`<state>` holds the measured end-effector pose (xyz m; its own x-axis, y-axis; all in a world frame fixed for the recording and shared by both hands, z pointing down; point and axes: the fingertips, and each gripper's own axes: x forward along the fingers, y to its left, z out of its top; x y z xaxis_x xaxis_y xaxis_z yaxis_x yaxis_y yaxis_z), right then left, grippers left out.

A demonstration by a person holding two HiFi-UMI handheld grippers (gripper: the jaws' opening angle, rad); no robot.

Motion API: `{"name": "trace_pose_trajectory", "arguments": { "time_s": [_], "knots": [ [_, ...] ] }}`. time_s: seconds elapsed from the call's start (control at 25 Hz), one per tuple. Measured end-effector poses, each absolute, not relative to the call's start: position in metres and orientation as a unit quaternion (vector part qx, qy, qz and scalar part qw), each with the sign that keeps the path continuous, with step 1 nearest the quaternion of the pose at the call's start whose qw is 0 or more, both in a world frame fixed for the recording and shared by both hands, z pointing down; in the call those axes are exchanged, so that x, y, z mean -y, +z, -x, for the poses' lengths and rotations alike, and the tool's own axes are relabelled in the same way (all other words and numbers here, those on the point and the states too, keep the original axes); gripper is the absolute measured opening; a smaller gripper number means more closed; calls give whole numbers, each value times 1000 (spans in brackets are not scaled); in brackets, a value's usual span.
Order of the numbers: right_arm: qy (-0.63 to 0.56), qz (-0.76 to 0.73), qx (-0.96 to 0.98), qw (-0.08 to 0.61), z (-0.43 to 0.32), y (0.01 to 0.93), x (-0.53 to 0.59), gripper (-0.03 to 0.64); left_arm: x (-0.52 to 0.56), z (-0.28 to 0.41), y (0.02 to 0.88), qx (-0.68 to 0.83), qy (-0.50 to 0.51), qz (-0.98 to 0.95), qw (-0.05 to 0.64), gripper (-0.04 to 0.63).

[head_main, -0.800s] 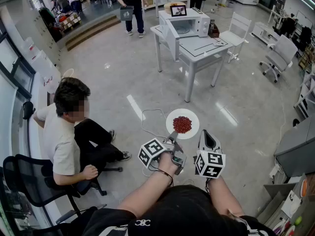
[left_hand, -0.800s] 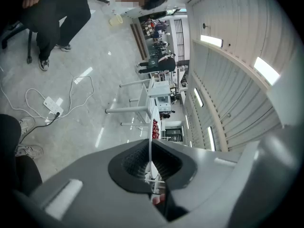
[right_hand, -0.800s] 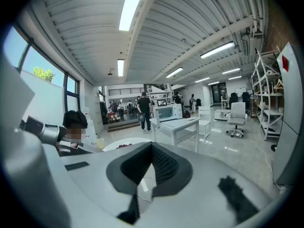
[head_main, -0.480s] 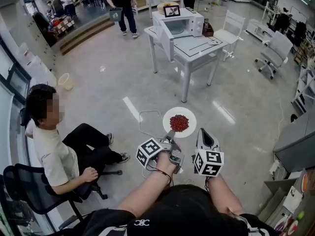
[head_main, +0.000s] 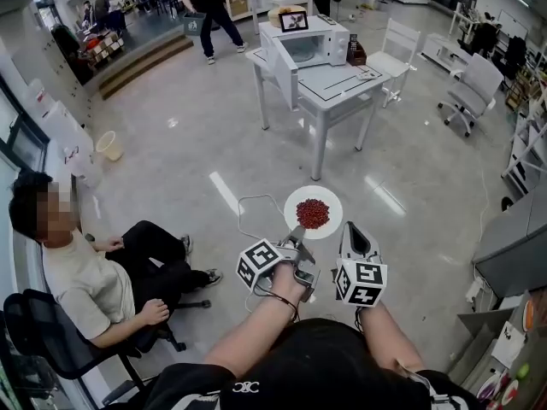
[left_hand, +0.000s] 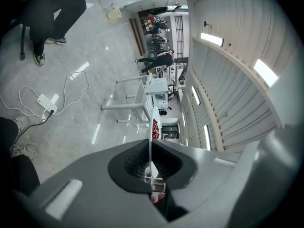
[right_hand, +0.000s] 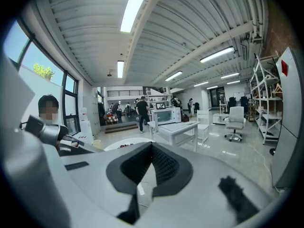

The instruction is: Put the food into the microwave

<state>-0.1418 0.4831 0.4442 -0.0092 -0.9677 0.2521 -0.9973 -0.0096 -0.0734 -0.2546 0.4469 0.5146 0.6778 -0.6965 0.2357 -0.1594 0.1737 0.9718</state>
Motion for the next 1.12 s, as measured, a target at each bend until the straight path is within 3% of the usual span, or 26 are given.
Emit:
{"name": "trace_pose_trajectory", "arguments": {
  "time_s": [1.12],
  "knots": [
    [108,-719,682,74,188,449,-456,5,-413,293,521,327,-191,-617,690,15]
  ]
}}
